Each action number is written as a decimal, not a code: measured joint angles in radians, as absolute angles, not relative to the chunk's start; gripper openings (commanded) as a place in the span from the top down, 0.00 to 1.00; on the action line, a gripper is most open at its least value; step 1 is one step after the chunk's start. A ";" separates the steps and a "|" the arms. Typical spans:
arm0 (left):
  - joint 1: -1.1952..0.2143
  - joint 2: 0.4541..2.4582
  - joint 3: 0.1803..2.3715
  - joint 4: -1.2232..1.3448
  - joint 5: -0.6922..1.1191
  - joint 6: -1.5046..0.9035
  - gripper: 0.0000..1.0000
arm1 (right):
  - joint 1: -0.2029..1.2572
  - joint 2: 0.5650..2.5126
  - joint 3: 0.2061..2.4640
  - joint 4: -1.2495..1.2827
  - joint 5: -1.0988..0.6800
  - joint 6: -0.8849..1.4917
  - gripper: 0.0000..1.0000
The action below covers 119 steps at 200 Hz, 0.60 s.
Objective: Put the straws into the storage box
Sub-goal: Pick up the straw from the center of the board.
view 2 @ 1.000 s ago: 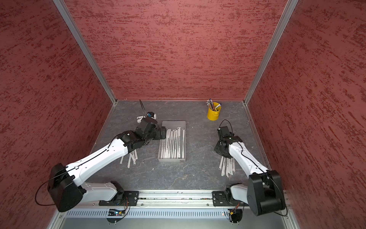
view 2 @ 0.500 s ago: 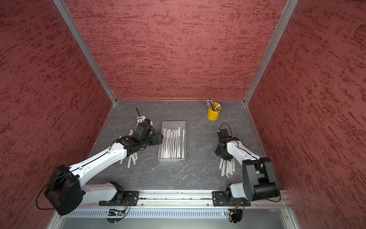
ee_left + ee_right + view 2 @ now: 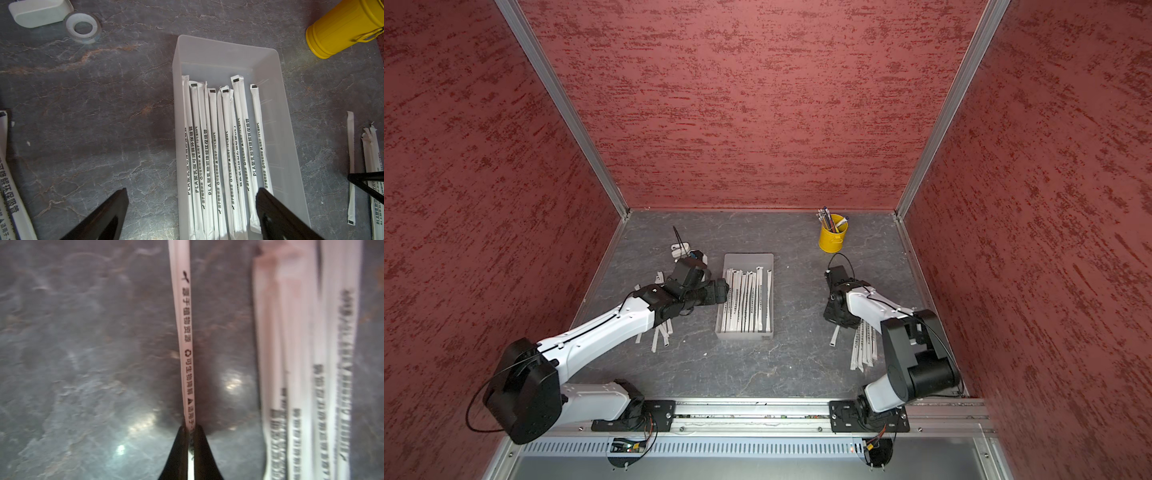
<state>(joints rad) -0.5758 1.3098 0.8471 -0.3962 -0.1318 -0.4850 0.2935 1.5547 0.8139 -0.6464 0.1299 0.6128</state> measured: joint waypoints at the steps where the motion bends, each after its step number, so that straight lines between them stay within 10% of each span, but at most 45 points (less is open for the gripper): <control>1: -0.575 1.310 0.847 -0.397 -0.133 -0.485 0.02 | 0.303 1.561 0.820 -0.646 0.131 0.613 0.92; 119: -0.492 1.218 0.790 -0.467 -0.138 -0.547 0.06 | 0.673 1.566 1.257 -0.747 0.134 0.656 0.96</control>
